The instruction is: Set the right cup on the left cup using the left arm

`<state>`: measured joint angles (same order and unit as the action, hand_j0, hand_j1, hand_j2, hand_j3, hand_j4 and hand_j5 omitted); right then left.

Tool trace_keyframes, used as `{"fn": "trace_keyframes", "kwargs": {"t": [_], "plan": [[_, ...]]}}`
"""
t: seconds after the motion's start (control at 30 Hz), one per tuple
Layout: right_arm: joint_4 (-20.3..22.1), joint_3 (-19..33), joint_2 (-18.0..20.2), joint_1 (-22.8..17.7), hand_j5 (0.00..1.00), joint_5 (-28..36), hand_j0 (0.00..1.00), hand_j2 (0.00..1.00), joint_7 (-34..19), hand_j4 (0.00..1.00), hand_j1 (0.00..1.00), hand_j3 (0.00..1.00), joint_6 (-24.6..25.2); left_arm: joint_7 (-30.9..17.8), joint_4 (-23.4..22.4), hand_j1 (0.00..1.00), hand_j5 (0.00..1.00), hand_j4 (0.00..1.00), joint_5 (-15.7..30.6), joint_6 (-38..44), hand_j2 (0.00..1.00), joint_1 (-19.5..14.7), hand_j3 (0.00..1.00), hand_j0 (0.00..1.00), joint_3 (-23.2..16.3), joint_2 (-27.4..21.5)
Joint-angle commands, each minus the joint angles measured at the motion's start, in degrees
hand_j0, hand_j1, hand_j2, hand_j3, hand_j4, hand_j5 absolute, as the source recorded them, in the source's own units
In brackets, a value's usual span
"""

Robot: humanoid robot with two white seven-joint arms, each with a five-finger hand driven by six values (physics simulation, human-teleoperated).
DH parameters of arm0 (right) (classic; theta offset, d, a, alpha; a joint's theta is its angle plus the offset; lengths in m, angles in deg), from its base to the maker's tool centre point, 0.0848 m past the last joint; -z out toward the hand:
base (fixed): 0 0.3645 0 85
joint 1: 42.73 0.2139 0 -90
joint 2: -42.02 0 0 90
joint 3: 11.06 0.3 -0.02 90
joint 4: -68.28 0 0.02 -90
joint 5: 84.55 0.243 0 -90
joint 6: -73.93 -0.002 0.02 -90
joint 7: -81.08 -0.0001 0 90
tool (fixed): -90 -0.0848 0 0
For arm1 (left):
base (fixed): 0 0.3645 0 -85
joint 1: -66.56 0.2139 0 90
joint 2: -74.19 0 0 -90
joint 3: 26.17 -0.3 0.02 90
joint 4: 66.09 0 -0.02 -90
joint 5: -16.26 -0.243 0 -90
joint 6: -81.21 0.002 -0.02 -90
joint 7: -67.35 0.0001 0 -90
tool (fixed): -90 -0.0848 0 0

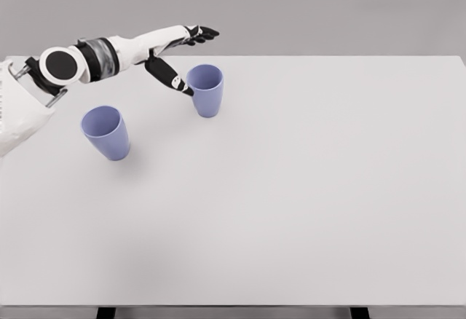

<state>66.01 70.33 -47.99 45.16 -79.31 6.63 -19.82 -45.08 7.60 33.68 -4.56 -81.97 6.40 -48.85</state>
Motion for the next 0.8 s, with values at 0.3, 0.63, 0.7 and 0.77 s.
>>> {"fn": "trace_keyframes", "kwargs": {"t": [0.3, 0.63, 0.7, 0.77], "plan": [[-0.01, -0.01, 0.01, 0.0, 1.0, 0.03, 1.0, 1.0, 0.0, 1.0, 1.0, 1.0, -0.03, 0.2, -3.3, 1.0, 1.0, 1.0, 0.16, 0.08, 1.0, -0.35, 1.0, 1.0, -3.13, 0.96], [-0.01, -0.01, 0.01, 0.0, 1.0, 0.03, 1.0, 1.0, 0.0, 1.0, 1.0, 1.0, -0.03, 0.46, -6.29, 1.0, 1.0, 1.0, 0.16, 0.08, 1.0, -0.44, 1.0, 1.0, -3.04, 3.07], [-0.01, -0.01, 0.01, 0.0, 1.0, 0.03, 1.0, 1.0, 0.0, 1.0, 1.0, 1.0, -0.03, 0.46, -6.46, 1.0, 1.0, 1.0, 0.16, 0.08, 1.0, -0.44, 1.0, 1.0, -3.04, 3.42], [-0.01, -0.01, 0.01, 0.0, 1.0, 0.03, 1.0, 1.0, 0.0, 1.0, 1.0, 1.0, -0.03, 0.55, -7.25, 1.0, 1.0, 1.0, 0.16, 0.17, 1.0, -0.44, 1.0, 1.0, -3.04, 4.21]]}}
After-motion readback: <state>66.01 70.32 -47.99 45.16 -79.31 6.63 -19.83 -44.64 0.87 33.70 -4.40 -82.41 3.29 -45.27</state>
